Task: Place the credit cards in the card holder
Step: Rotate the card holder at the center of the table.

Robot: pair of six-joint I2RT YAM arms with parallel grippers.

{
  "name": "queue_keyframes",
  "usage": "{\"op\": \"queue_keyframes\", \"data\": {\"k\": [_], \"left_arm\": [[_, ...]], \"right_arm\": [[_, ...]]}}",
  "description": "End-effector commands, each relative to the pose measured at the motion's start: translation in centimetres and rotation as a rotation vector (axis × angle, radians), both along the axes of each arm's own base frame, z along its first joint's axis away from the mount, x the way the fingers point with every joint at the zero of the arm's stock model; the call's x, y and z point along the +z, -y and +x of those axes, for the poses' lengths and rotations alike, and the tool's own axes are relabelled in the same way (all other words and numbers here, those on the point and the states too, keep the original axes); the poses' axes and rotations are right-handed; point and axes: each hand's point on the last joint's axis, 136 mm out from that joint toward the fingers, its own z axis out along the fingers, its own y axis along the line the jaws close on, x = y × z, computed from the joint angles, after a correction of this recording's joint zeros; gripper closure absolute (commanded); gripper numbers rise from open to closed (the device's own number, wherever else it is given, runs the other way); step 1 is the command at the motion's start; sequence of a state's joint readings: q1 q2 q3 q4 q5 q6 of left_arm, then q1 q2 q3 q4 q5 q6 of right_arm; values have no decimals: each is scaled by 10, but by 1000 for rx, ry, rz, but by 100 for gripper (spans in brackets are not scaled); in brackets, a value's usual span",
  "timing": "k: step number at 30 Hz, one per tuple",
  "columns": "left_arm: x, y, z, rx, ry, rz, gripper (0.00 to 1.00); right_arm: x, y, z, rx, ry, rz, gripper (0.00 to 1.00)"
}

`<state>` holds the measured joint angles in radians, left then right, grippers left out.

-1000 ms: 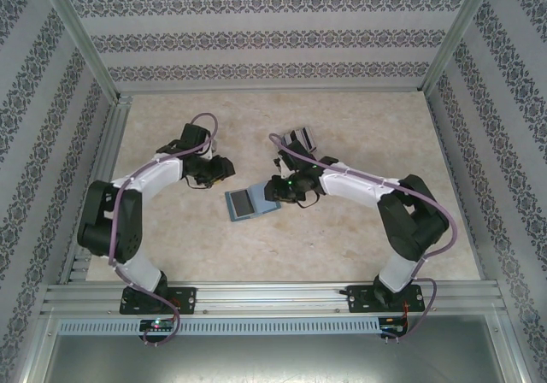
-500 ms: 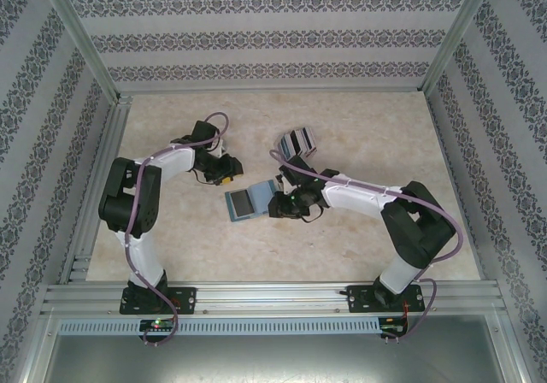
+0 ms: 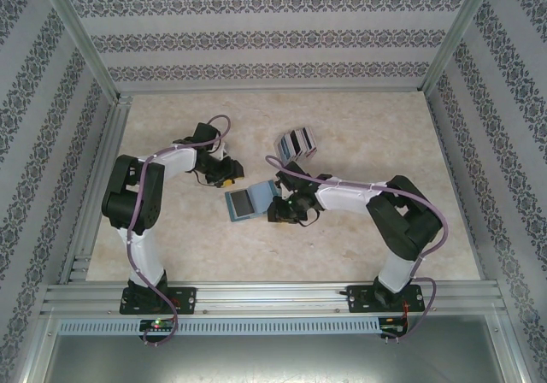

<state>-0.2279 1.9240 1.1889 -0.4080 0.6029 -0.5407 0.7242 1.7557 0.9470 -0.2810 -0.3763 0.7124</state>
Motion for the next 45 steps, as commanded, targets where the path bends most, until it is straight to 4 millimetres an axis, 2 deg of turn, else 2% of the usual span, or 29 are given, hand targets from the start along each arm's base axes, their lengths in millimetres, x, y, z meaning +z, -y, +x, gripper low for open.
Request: {"op": "queue_keyframes", "data": {"k": [1,18,24,38,42,45], "left_arm": [[-7,-1,-15,-27,-29,-1,59],[2,-10,-61,14,-48,-18,59],[-5,-7,-72,71,-62,-62,60],[8,22,-95,54,-52,-87,60],[9,30,-98,48,-51,-88,60],[14,34,-98,49,-39,-89,60]], "right_arm": [[0,-6,18,-29,40,5,70],[7,-19,74,-45,104,35,70],[5,-32,90,-29,98,58,70],[0,-66,114,36,63,99,68],[6,-71,115,53,70,106,68],[15,-66,117,56,90,96,67]]}}
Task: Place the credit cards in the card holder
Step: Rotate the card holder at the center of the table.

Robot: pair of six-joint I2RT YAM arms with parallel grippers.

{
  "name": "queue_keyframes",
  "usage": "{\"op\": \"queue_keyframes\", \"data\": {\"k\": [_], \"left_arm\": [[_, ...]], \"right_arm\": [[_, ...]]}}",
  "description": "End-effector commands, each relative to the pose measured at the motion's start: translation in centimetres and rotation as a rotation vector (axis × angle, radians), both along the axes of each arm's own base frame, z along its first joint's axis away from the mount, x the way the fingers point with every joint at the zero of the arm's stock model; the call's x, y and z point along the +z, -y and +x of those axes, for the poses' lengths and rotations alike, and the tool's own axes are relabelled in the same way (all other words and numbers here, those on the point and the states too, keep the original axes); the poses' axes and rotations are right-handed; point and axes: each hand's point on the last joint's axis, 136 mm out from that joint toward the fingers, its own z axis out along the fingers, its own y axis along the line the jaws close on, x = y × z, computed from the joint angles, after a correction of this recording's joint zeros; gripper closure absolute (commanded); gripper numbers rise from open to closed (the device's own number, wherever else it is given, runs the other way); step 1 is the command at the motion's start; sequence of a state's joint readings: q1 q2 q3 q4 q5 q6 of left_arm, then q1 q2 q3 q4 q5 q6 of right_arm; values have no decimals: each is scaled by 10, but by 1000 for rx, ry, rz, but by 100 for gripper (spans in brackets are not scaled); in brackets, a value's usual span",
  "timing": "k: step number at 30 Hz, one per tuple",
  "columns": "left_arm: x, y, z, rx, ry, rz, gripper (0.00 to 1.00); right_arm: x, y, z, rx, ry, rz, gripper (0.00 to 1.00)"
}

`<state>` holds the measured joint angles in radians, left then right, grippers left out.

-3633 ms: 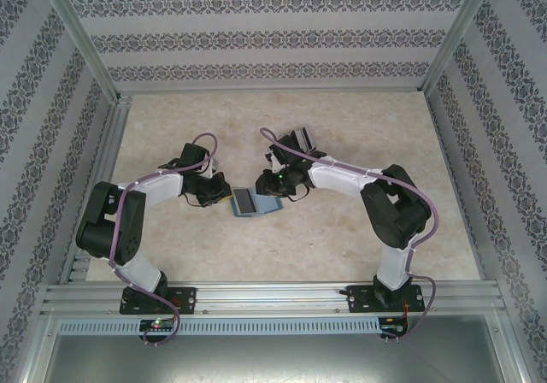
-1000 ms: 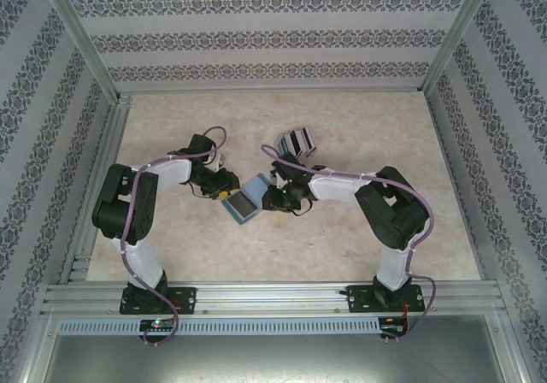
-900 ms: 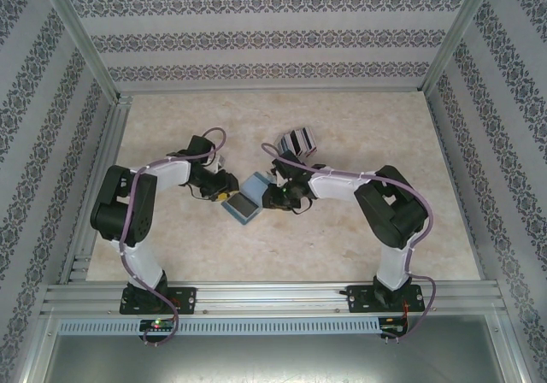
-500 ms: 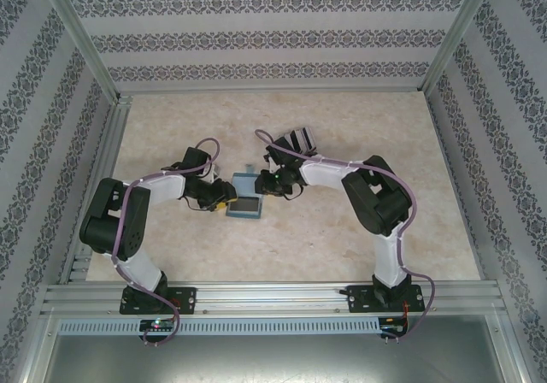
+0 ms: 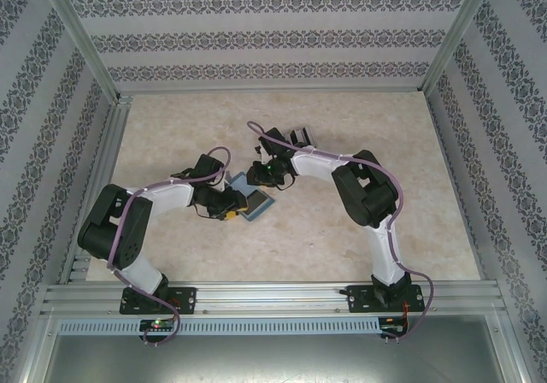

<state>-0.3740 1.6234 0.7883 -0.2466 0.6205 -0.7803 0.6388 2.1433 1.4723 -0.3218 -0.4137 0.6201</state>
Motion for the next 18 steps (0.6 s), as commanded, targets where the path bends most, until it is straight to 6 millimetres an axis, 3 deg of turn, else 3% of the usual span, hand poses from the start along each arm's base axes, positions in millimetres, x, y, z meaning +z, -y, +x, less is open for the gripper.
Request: {"op": "queue_keyframes", "data": {"k": [1,12,18], "left_arm": [[16,8,7,14,56,-17,60],[48,1,15,22,145,49,60],[49,-2,18,22,156,70,60]], "right_arm": [[15,-1,-8,48,-5,9,67],[82,41,6,-1,121,-2,61],[122,84,23,-73,223,-30,59]]}}
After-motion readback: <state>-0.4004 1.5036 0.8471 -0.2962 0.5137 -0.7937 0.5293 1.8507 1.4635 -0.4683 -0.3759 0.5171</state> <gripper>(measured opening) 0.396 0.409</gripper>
